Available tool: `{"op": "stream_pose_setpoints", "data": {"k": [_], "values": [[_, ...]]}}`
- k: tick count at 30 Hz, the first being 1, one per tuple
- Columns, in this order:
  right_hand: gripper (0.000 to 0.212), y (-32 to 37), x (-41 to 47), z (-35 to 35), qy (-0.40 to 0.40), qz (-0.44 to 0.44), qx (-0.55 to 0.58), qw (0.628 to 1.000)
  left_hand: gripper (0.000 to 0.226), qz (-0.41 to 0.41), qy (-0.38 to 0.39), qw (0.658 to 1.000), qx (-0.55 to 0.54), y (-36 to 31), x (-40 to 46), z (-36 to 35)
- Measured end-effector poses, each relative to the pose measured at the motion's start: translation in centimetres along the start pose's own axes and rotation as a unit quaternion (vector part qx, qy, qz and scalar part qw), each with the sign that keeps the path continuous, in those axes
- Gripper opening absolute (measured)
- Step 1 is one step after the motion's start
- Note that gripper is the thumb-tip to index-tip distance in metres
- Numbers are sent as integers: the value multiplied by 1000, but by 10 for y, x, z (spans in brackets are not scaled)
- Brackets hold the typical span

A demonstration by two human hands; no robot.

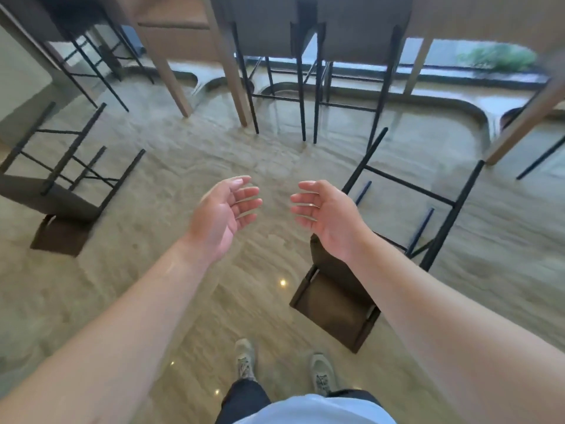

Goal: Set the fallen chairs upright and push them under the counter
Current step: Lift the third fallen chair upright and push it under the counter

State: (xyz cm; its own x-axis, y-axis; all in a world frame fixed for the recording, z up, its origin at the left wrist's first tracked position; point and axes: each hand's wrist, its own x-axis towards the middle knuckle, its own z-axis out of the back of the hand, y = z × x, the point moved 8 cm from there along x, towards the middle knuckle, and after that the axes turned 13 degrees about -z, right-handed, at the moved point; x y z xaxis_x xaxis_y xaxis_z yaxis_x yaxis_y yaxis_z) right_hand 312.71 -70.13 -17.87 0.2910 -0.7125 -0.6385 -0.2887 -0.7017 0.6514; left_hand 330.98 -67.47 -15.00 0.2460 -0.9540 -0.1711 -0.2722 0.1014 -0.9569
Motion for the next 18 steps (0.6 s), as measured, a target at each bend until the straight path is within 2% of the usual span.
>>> {"op": "stream_pose_setpoints", "data": {"k": [6, 11, 18], "values": [[19, 1, 5, 32, -100, 20, 50, 993, 23, 50, 111, 992, 10, 29, 51, -32], [23, -9, 2, 45, -194, 50, 84, 976, 24, 96, 222, 970, 5, 47, 81, -58], [21, -36, 6, 62, -280, 77, 121, 949, 25, 148, 297, 943, 35, 85, 99, -79]]}}
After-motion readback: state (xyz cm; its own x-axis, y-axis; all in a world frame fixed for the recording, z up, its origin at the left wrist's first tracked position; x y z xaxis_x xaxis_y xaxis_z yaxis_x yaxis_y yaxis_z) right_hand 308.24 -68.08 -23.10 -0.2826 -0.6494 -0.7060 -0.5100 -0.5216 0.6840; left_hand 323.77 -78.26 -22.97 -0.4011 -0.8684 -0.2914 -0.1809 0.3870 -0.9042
